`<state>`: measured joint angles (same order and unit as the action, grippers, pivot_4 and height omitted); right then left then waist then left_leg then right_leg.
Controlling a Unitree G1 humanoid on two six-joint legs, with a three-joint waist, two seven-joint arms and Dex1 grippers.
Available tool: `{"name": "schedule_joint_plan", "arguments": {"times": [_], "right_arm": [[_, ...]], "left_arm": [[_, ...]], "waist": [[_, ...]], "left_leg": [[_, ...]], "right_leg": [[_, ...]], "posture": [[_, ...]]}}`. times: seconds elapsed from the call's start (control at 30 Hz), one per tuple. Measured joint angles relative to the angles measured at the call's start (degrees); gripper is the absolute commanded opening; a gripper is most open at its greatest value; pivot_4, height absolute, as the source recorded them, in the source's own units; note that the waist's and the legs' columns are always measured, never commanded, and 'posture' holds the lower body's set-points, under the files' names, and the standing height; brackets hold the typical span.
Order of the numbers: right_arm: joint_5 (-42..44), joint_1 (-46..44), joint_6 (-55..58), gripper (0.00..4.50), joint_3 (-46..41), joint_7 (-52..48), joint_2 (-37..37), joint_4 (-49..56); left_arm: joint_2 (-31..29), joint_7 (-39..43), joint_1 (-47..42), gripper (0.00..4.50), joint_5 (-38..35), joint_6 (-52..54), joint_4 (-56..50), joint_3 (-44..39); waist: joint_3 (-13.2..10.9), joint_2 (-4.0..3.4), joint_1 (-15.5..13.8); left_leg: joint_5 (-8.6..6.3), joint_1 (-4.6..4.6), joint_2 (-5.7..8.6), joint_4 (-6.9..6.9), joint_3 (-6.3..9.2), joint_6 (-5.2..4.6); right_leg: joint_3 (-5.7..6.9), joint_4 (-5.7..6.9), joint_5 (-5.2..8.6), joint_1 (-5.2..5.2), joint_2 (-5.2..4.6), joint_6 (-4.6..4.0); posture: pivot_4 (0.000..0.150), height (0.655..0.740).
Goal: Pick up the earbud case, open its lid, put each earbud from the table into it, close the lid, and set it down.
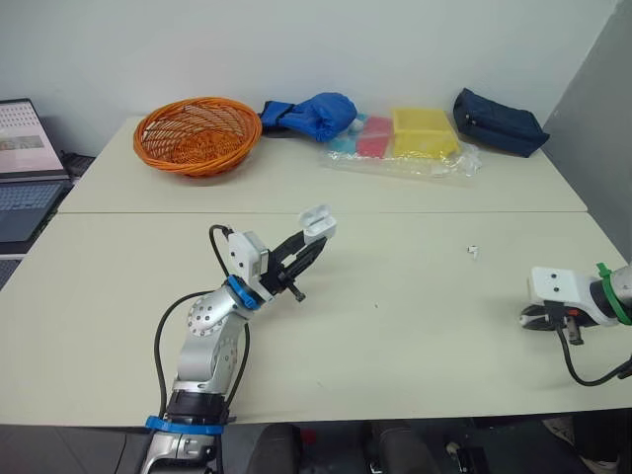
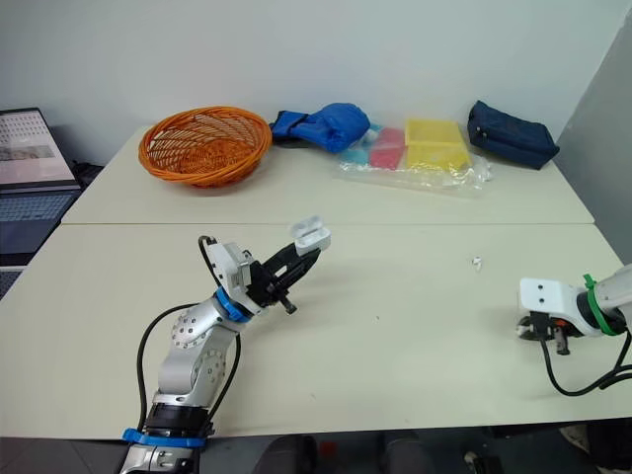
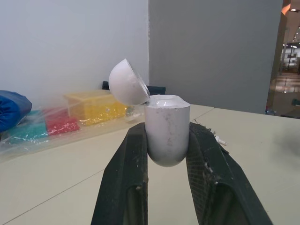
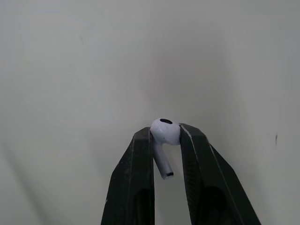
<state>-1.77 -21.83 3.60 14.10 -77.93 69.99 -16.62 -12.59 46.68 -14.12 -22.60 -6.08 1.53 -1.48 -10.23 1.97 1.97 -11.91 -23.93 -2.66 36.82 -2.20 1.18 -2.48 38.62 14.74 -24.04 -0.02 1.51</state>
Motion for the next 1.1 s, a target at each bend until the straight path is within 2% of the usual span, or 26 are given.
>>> {"name": "schedule_joint_plan", "arguments": {"times": [0.3, 0.5, 0.67, 1.1], "right_arm": [[-5.62, -6.08, -1.12, 0.42, 1.69, -1.95, -3.22, -8.55], [-6.03, -6.29, 0.72, 0.42, 1.14, -2.0, -3.74, -9.82], [-6.01, -6.28, 2.92, 2.13, 0.14, -1.71, -4.22, -10.24], [-5.94, -5.86, 4.66, 2.13, -0.27, -3.12, -3.94, -10.4]], "left_arm": [[0.35, -2.15, 1.88, 0.74, 0.02, 0.5, -3.64, 1.02], [-0.11, -2.33, 2.07, 0.74, 0.01, 0.7, -3.7, 1.02], [-0.1, -2.32, 2.21, 0.74, 0.0, 0.85, -3.89, 1.11], [0.07, -2.6, 2.09, 0.74, 0.0, 2.09, -3.93, 1.32]], "waist": [[0.0, -0.01, -0.15], [0.0, 0.0, -0.26], [0.0, 0.0, -0.28], [0.0, -0.01, -0.29]], "left_leg": [[0.0, 0.02, 0.01, 0.06, 0.04, 0.0], [0.0, 0.03, 0.03, 0.13, 0.05, 0.0], [0.0, 0.04, 0.04, 0.13, 0.05, 0.0], [0.0, 0.06, 0.04, 0.12, 0.06, 0.0]], "right_leg": [[-0.02, 0.07, 0.0, 0.02, -0.02, 0.0], [-0.01, 0.06, 0.03, 0.1, -0.06, -0.05], [0.04, 0.07, 0.01, 0.12, -0.06, -0.01], [0.11, 0.07, 0.01, 0.19, -0.04, -0.01]], "posture": [[0.15, 0.74], [0.15, 0.74], [0.15, 0.74], [0.15, 0.74]]}}
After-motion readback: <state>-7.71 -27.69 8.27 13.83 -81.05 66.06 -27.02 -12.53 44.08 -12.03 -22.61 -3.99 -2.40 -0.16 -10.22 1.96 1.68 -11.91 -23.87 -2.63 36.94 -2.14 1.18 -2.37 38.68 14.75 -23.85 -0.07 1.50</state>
